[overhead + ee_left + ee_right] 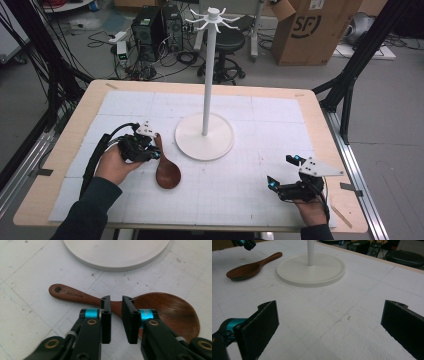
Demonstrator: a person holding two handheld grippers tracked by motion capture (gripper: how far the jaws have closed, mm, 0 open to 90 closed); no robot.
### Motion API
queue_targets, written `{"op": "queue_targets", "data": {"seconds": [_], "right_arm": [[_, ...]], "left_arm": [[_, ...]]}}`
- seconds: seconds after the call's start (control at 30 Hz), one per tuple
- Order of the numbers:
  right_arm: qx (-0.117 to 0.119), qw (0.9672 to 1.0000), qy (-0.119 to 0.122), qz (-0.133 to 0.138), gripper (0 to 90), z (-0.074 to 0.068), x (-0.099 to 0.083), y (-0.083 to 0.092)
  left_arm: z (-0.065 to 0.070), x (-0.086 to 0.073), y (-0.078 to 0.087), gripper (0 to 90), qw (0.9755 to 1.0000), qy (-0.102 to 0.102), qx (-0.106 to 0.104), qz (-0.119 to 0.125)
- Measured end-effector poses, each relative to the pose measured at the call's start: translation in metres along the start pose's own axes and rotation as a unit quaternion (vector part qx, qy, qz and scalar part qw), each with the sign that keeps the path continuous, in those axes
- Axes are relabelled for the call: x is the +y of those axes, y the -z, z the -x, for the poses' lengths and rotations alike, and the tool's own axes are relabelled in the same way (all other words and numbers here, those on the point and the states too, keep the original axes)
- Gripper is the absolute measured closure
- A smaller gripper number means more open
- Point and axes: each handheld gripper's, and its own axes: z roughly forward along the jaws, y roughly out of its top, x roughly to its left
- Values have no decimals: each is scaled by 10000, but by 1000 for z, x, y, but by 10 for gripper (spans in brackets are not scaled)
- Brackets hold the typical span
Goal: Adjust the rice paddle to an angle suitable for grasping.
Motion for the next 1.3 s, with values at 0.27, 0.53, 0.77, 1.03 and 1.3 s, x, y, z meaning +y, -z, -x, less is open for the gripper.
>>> {"op": "queue_targets", "data": {"seconds": [0.27,0.53,0.77,1.03,1.3], "right_arm": [[20,10000,-9,-15,5,-1,0,-1],[-1,10000,41,-30,6,-1,0,-1],[3,10000,65,-57,6,-1,0,-2],[18,9999,72,-88,6,-2,-1,-4],[11,9999,101,-118,5,-3,-1,-4]], "left_arm": [[-2,12,-11,899,9991,-142,322,-243],[-6,28,-23,899,9961,-589,546,-375],[-20,41,-42,899,9928,-678,681,-717],[-32,48,-61,899,9886,-770,687,-1097],[-35,48,-76,898,9836,-888,700,-1406]]}}
